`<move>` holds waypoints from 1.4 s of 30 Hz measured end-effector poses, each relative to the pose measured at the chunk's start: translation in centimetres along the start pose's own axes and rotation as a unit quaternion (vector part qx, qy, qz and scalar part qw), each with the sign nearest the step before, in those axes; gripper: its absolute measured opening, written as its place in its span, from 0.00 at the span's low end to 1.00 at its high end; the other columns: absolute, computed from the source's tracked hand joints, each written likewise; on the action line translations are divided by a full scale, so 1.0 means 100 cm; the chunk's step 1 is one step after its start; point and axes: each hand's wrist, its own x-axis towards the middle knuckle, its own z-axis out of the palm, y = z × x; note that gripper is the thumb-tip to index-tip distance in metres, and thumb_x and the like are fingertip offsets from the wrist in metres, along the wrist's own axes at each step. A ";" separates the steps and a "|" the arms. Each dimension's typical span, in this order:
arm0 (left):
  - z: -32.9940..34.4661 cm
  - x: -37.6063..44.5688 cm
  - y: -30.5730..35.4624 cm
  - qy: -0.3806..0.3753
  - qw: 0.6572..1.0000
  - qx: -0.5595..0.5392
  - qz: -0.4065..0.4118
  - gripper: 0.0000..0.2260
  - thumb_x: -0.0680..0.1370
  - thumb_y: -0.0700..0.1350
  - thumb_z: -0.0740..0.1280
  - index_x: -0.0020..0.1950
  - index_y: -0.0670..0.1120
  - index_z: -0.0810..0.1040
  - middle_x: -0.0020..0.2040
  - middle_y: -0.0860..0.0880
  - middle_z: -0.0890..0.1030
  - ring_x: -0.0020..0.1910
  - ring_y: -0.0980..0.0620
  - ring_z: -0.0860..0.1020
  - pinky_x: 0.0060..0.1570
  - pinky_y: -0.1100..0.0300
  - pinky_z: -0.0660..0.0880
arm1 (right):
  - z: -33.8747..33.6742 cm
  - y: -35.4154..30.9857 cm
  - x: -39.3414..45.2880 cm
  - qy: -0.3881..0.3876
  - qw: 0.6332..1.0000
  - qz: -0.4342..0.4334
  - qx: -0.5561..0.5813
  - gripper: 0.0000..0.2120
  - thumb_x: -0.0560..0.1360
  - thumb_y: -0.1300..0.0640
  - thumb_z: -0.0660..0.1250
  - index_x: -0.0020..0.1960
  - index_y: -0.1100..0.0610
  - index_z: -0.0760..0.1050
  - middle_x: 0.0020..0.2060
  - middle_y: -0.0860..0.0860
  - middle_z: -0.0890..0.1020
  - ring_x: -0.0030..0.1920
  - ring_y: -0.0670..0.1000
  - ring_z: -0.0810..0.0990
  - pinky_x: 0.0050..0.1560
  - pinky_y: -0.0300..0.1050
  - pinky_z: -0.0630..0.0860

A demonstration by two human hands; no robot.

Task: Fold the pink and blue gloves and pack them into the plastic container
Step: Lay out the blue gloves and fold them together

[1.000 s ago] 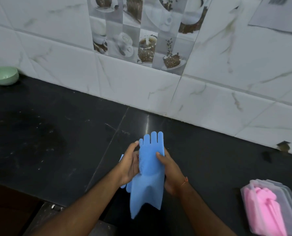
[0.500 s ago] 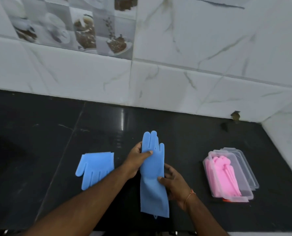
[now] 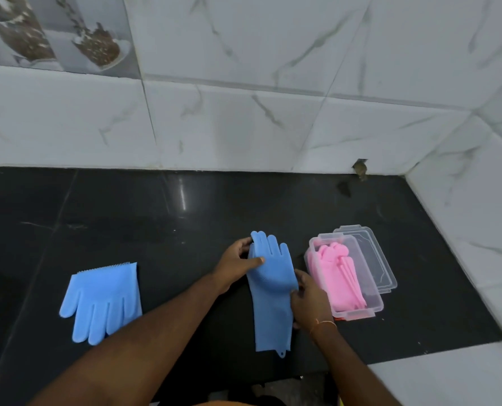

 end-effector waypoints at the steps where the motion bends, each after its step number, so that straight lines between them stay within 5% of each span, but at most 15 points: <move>1: 0.000 0.001 0.000 0.005 1.000 0.006 -0.002 0.34 0.78 0.41 0.79 0.82 0.47 0.71 0.74 0.49 0.79 0.72 0.51 0.78 0.74 0.48 0.77 | -0.002 0.000 0.002 0.015 0.998 -0.016 -0.059 0.16 0.83 0.58 0.64 0.70 0.50 0.75 0.60 0.49 0.85 0.53 0.53 0.84 0.52 0.56 0.86; 3: -0.003 0.002 0.000 0.021 0.999 0.040 0.001 0.34 0.78 0.42 0.79 0.82 0.48 0.71 0.75 0.51 0.78 0.70 0.52 0.79 0.70 0.51 0.79 | -0.005 0.000 0.003 0.017 0.984 -0.038 -0.176 0.16 0.83 0.56 0.66 0.71 0.50 0.73 0.65 0.51 0.83 0.59 0.55 0.84 0.62 0.54 0.83; 8: -0.029 -0.007 -0.005 0.087 0.982 0.158 0.049 0.27 0.82 0.41 0.75 0.81 0.49 0.74 0.75 0.53 0.79 0.67 0.54 0.79 0.63 0.60 0.76 | 0.004 -0.014 -0.004 -0.023 0.916 -0.095 -0.389 0.33 0.75 0.53 0.77 0.75 0.51 0.66 0.76 0.53 0.68 0.60 0.55 0.82 0.60 0.50 0.84; 15: -0.099 -0.052 -0.014 0.104 0.941 0.292 0.134 0.18 0.82 0.36 0.70 0.71 0.47 0.83 0.67 0.52 0.85 0.62 0.58 0.81 0.68 0.60 0.77 | 0.058 -0.063 -0.024 -0.115 0.892 -0.248 -0.359 0.16 0.84 0.50 0.63 0.71 0.51 0.74 0.67 0.51 0.75 0.64 0.55 0.76 0.60 0.52 0.80; 21: -0.195 -0.115 -0.029 0.094 0.919 0.365 0.116 0.20 0.80 0.28 0.64 0.66 0.44 0.87 0.63 0.48 0.86 0.62 0.53 0.84 0.68 0.56 0.79 | 0.151 -0.109 -0.060 -0.168 0.879 -0.316 -0.314 0.13 0.84 0.50 0.60 0.64 0.51 0.78 0.60 0.52 0.81 0.61 0.57 0.79 0.58 0.53 0.80; 26: -0.260 -0.159 -0.049 0.050 0.901 0.423 0.076 0.24 0.78 0.29 0.64 0.68 0.47 0.86 0.65 0.48 0.85 0.64 0.51 0.82 0.67 0.60 0.77 | 0.215 -0.135 -0.083 -0.166 0.889 -0.291 -0.313 0.17 0.81 0.40 0.61 0.57 0.51 0.80 0.55 0.51 0.84 0.57 0.57 0.83 0.51 0.50 0.78; 30: -0.284 -0.177 -0.063 -0.005 0.903 0.426 0.051 0.26 0.77 0.30 0.68 0.73 0.47 0.81 0.68 0.50 0.81 0.68 0.54 0.78 0.65 0.72 0.72 | 0.242 -0.149 -0.088 -0.191 0.922 -0.205 -0.266 0.19 0.76 0.36 0.67 0.54 0.49 0.80 0.52 0.48 0.85 0.53 0.55 0.84 0.45 0.46 0.74; 33: -0.288 -0.181 -0.069 0.002 0.907 0.418 0.052 0.27 0.76 0.36 0.73 0.75 0.51 0.79 0.71 0.54 0.78 0.71 0.57 0.75 0.71 0.62 0.73 | 0.250 -0.152 -0.086 -0.219 0.941 -0.146 -0.211 0.11 0.74 0.41 0.70 0.49 0.48 0.80 0.45 0.46 0.84 0.47 0.52 0.84 0.45 0.50 0.84; 36: -0.289 -0.183 -0.071 0.001 0.901 0.430 0.051 0.32 0.72 0.48 0.78 0.77 0.55 0.76 0.73 0.59 0.75 0.73 0.60 0.70 0.73 0.60 0.71 | 0.250 -0.154 -0.084 -0.255 0.964 -0.068 -0.041 0.06 0.72 0.48 0.72 0.46 0.48 0.80 0.44 0.47 0.83 0.44 0.49 0.84 0.30 0.46 0.84; 39: -0.286 -0.182 -0.071 0.008 0.910 0.408 0.073 0.37 0.68 0.53 0.82 0.76 0.56 0.75 0.71 0.60 0.74 0.70 0.64 0.71 0.69 0.64 0.72 | 0.243 -0.157 -0.080 -0.244 0.964 -0.069 0.078 0.02 0.75 0.54 0.72 0.43 0.51 0.80 0.44 0.51 0.86 0.43 0.49 0.83 0.40 0.51 0.85; 42: -0.286 -0.175 -0.067 0.013 0.918 0.384 0.102 0.33 0.69 0.47 0.82 0.73 0.56 0.78 0.69 0.56 0.77 0.67 0.60 0.75 0.67 0.62 0.74 | 0.225 -0.168 -0.076 -0.256 0.946 -0.078 0.182 0.07 0.78 0.56 0.69 0.43 0.50 0.83 0.43 0.52 0.87 0.44 0.50 0.85 0.44 0.48 0.82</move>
